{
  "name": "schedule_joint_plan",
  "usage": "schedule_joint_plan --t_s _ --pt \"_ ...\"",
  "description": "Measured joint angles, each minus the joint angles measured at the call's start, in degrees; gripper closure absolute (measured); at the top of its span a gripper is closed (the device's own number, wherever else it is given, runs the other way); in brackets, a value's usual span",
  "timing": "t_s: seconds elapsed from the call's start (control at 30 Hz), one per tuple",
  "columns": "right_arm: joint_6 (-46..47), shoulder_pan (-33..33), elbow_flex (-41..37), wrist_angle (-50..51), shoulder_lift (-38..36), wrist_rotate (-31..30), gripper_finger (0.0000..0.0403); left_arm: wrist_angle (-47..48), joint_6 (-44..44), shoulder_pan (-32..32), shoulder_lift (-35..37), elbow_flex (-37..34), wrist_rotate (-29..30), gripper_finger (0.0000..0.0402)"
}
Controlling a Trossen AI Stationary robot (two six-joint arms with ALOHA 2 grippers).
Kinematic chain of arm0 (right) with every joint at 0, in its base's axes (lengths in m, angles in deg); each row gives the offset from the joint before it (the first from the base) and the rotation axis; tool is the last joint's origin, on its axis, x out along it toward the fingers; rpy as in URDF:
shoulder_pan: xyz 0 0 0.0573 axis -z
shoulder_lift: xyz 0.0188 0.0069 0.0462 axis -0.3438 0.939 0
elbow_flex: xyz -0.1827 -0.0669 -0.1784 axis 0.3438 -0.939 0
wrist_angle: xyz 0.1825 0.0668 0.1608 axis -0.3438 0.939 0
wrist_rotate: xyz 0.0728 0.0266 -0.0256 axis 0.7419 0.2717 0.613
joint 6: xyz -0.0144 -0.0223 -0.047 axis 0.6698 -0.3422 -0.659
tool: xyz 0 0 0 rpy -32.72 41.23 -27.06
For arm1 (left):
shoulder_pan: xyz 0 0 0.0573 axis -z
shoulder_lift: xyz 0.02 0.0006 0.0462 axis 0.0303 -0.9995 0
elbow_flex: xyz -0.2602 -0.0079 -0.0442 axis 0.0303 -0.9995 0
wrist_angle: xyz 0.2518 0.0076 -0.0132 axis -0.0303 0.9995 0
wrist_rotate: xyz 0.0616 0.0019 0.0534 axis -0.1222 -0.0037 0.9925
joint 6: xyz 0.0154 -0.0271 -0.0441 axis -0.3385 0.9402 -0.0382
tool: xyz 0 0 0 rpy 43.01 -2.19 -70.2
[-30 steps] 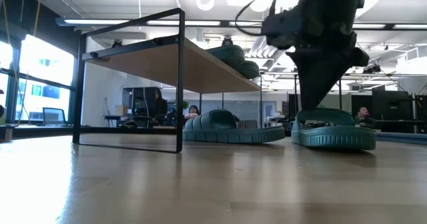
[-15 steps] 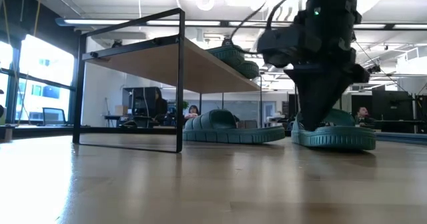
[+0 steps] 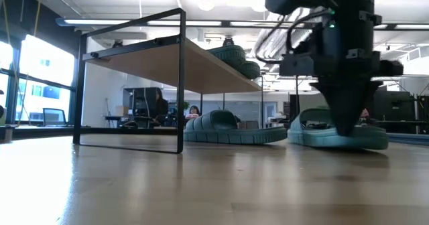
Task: Pick and place slides into the shelf
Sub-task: Put the green slide under the shelf
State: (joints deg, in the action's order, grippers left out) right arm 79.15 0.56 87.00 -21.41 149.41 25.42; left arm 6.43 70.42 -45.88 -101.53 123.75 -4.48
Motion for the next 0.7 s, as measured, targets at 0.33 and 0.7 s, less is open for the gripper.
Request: schedule_joint_plan --t_s 0.33,0.7 --pt "5.8 0.0 0.0 13.0 0.0 0.2 0.0403 0.0 0.0 0.0 0.0 0.0 0.0 0.0149" --pt "6.8 2.4 0.0 20.2 -1.9 -2.3 0.0403 0.0 0.0 0.0 0.0 0.0 0.0 0.0149"
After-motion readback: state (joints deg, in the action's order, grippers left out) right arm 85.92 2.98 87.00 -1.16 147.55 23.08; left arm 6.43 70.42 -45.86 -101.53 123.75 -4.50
